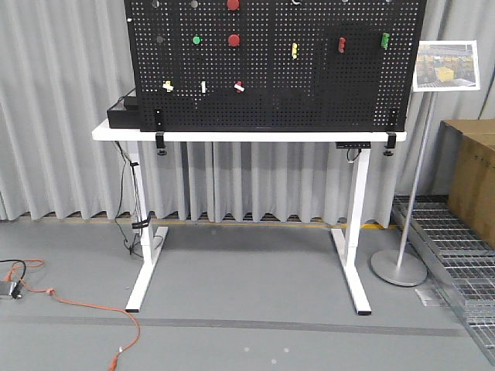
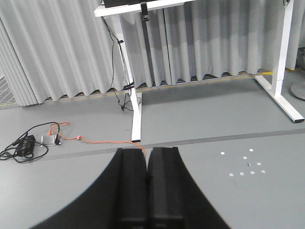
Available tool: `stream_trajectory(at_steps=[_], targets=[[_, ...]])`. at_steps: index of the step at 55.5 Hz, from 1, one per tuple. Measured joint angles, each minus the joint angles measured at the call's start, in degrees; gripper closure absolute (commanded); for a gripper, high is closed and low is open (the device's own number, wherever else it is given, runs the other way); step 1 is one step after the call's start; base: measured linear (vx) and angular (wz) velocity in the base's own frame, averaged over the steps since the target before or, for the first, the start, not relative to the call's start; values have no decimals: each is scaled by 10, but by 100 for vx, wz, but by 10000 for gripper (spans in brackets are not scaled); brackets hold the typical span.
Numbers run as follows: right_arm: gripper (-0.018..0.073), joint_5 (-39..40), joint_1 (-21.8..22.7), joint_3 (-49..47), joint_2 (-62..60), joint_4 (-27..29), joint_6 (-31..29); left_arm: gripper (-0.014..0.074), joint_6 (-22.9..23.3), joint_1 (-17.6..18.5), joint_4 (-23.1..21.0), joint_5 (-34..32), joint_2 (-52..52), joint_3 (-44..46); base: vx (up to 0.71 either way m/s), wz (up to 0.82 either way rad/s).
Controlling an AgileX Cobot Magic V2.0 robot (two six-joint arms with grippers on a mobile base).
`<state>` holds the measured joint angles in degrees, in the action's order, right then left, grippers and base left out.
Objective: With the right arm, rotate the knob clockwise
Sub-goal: 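Drive the base forward up to the black pegboard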
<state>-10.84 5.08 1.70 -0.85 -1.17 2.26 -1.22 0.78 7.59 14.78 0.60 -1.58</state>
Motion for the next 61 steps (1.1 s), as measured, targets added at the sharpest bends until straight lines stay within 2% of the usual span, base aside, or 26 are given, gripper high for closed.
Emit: stream_trajectory(at_steps=[34,61], targets=[[568,0,0,0,0,0,0,603,0,0,0,0,0,0,4,-1],[568,0,0,0,0,0,0,603,0,0,0,0,0,0,18,7]])
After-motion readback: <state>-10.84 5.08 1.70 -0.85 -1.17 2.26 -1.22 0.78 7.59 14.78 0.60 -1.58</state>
